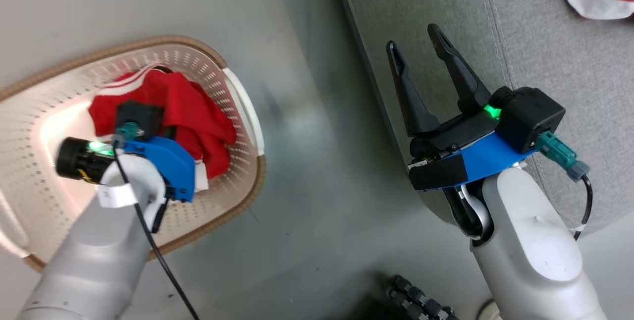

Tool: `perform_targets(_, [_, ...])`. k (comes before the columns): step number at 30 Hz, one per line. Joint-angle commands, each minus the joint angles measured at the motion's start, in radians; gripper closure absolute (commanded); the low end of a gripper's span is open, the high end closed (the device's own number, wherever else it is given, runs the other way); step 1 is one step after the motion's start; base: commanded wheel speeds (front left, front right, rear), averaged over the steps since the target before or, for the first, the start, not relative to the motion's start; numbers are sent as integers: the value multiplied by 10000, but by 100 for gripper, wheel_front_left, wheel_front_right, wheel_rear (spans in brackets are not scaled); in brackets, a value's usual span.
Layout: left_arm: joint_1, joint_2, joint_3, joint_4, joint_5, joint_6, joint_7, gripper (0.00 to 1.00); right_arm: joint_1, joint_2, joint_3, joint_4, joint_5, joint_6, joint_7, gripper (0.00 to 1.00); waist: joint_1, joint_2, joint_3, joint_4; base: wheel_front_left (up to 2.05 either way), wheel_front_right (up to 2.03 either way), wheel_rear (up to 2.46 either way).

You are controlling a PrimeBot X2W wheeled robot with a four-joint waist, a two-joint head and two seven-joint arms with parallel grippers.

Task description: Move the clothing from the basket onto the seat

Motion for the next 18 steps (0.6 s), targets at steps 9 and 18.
perform_targets(9, [645, -1607, -478, 683, -146, -587, -769, 100, 1035, -241, -821, 749, -824, 1, 307, 0, 0, 0, -3745, 1991, 0, 0, 0])
perform_targets(18, [1583, -2272, -819, 471, -189, -798, -879, 100, 2414, -461, -830, 601, -965, 1, 1202, 0, 0, 0, -6596, 2927, 0, 0, 0])
